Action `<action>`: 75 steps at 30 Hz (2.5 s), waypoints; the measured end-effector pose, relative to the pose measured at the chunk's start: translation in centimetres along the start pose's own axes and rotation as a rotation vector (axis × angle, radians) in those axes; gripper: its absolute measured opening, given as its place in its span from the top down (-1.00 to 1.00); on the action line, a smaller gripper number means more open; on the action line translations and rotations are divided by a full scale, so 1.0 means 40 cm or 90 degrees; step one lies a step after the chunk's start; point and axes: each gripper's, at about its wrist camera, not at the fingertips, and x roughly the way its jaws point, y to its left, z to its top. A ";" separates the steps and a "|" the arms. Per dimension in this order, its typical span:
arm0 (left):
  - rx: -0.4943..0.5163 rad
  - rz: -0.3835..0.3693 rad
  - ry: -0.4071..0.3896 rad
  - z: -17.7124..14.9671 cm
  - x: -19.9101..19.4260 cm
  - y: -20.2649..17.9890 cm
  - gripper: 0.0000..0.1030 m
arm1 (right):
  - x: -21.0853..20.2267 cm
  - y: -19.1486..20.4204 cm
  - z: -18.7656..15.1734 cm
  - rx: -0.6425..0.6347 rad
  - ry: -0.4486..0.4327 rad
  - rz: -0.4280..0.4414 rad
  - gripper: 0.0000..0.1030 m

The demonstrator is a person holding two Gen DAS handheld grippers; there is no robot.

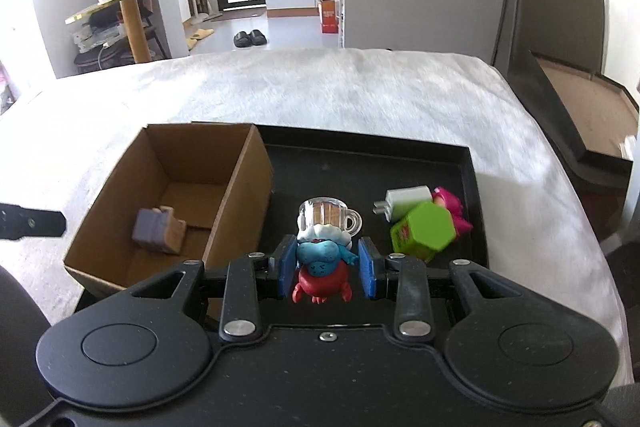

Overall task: Organize rigid objects
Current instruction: 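Carry the mug figure with the right tool over the box, then open the right tool to release the mug figure into the box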

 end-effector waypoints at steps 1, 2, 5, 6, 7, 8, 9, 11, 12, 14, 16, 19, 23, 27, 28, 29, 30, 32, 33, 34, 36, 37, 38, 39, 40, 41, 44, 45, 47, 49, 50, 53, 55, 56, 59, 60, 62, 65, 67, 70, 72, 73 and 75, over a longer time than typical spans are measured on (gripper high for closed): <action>-0.002 0.000 0.000 0.000 0.002 0.002 -0.34 | 0.001 0.006 0.006 -0.002 -0.001 0.002 0.37; -0.004 0.000 0.000 0.001 0.005 0.004 -0.34 | 0.002 0.013 0.013 -0.004 -0.002 0.003 0.37; -0.008 -0.006 0.004 0.006 0.016 0.012 -0.34 | 0.005 0.032 0.033 -0.006 -0.006 0.007 0.37; -0.011 -0.008 0.006 0.008 0.020 0.015 -0.34 | 0.006 0.040 0.037 -0.007 -0.006 0.009 0.37; -0.015 -0.012 0.007 0.009 0.024 0.019 -0.34 | 0.008 0.047 0.042 -0.009 -0.007 0.011 0.37; -0.020 -0.016 0.008 0.008 0.028 0.023 -0.34 | 0.010 0.055 0.046 -0.011 -0.008 0.013 0.37; -0.024 -0.021 0.008 0.008 0.031 0.025 -0.34 | 0.013 0.063 0.051 -0.013 -0.008 0.015 0.37; -0.031 -0.027 0.011 0.008 0.037 0.032 -0.33 | 0.017 0.081 0.057 -0.017 -0.008 0.019 0.37; -0.036 -0.031 0.016 0.009 0.044 0.035 -0.31 | 0.019 0.090 0.059 -0.020 -0.007 0.020 0.37; -0.042 -0.040 0.020 0.011 0.051 0.042 -0.26 | 0.025 0.108 0.065 -0.026 -0.007 0.023 0.37; -0.049 -0.047 0.022 0.012 0.056 0.047 -0.22 | 0.032 0.122 0.071 -0.029 -0.006 0.026 0.37; -0.060 -0.061 0.032 0.014 0.069 0.054 -0.06 | 0.044 0.142 0.081 -0.031 -0.003 0.034 0.37; -0.072 -0.066 0.044 0.014 0.086 0.064 0.28 | 0.058 0.168 0.091 -0.033 0.002 0.041 0.37; -0.079 -0.072 0.054 0.014 0.100 0.069 0.42 | 0.068 0.201 0.097 -0.044 0.006 0.053 0.37; -0.081 -0.072 0.057 0.015 0.104 0.071 0.46 | 0.070 0.209 0.099 -0.046 0.008 0.056 0.37; -0.083 -0.072 0.060 0.015 0.109 0.073 0.49 | 0.073 0.219 0.101 -0.049 0.010 0.061 0.37; -0.085 -0.071 0.062 0.016 0.113 0.074 0.50 | 0.075 0.226 0.103 -0.052 0.011 0.065 0.37; -0.088 -0.071 0.065 0.018 0.120 0.077 0.53 | 0.080 0.242 0.110 -0.058 0.012 0.071 0.37; -0.090 -0.071 0.067 0.019 0.124 0.079 0.55 | 0.083 0.249 0.114 -0.060 0.012 0.074 0.37; -0.092 -0.071 0.068 0.020 0.128 0.080 0.58 | 0.085 0.254 0.117 -0.062 0.013 0.076 0.37; -0.097 -0.070 0.073 0.021 0.134 0.084 0.62 | 0.090 0.262 0.126 -0.062 0.013 0.080 0.37; -0.099 -0.071 0.077 0.021 0.137 0.085 0.64 | 0.094 0.266 0.131 -0.062 0.014 0.082 0.37; -0.101 -0.070 0.078 0.021 0.140 0.087 0.66 | 0.097 0.268 0.136 -0.062 0.015 0.085 0.37; -0.102 -0.069 0.080 0.022 0.141 0.088 0.68 | 0.100 0.271 0.140 -0.063 0.016 0.086 0.37; -0.103 -0.068 0.082 0.022 0.144 0.090 0.69 | 0.103 0.274 0.145 -0.064 0.017 0.086 0.37; -0.106 -0.065 0.084 0.023 0.146 0.092 0.69 | 0.106 0.279 0.150 -0.066 0.017 0.086 0.37; -0.116 -0.057 0.091 0.027 0.154 0.099 0.69 | 0.111 0.290 0.160 -0.074 0.021 0.091 0.37; -0.117 -0.055 0.093 0.026 0.156 0.098 0.69 | 0.113 0.295 0.162 -0.078 0.023 0.092 0.37; -0.118 -0.052 0.100 0.028 0.166 0.097 0.69 | 0.120 0.305 0.162 -0.083 0.029 0.097 0.37; -0.117 -0.048 0.111 0.031 0.177 0.095 0.69 | 0.127 0.313 0.162 -0.088 0.035 0.101 0.37; -0.117 -0.047 0.115 0.031 0.181 0.095 0.69 | 0.130 0.318 0.161 -0.089 0.040 0.104 0.37; -0.121 -0.046 0.127 0.033 0.193 0.099 0.79 | 0.145 0.321 0.168 -0.069 0.065 0.125 0.37; -0.125 -0.048 0.131 0.034 0.199 0.103 0.81 | 0.149 0.320 0.174 -0.056 0.073 0.134 0.37; -0.126 -0.047 0.130 0.033 0.200 0.103 0.81 | 0.150 0.324 0.177 -0.058 0.072 0.136 0.37; -0.125 -0.044 0.126 0.033 0.197 0.101 0.81 | 0.153 0.334 0.186 -0.063 0.069 0.138 0.36; -0.127 -0.046 0.126 0.033 0.198 0.102 0.81 | 0.156 0.338 0.189 -0.062 0.068 0.138 0.36; -0.135 -0.050 0.127 0.033 0.198 0.107 0.81 | 0.160 0.342 0.196 -0.058 0.063 0.145 0.33; -0.138 -0.055 0.127 0.033 0.195 0.110 0.80 | 0.167 0.337 0.201 -0.039 0.059 0.164 0.18; -0.138 -0.055 0.125 0.033 0.195 0.109 0.81 | 0.167 0.326 0.199 -0.032 0.060 0.159 0.18; -0.139 -0.054 0.120 0.032 0.191 0.107 0.81 | 0.161 0.305 0.185 -0.019 0.067 0.157 0.18; -0.138 -0.054 0.118 0.032 0.188 0.105 0.81 | 0.154 0.291 0.173 -0.017 0.069 0.151 0.18; -0.138 -0.054 0.118 0.032 0.187 0.105 0.81 | 0.153 0.287 0.168 -0.017 0.069 0.148 0.18; -0.138 -0.054 0.116 0.032 0.186 0.104 0.81 | 0.144 0.273 0.158 -0.014 0.070 0.142 0.18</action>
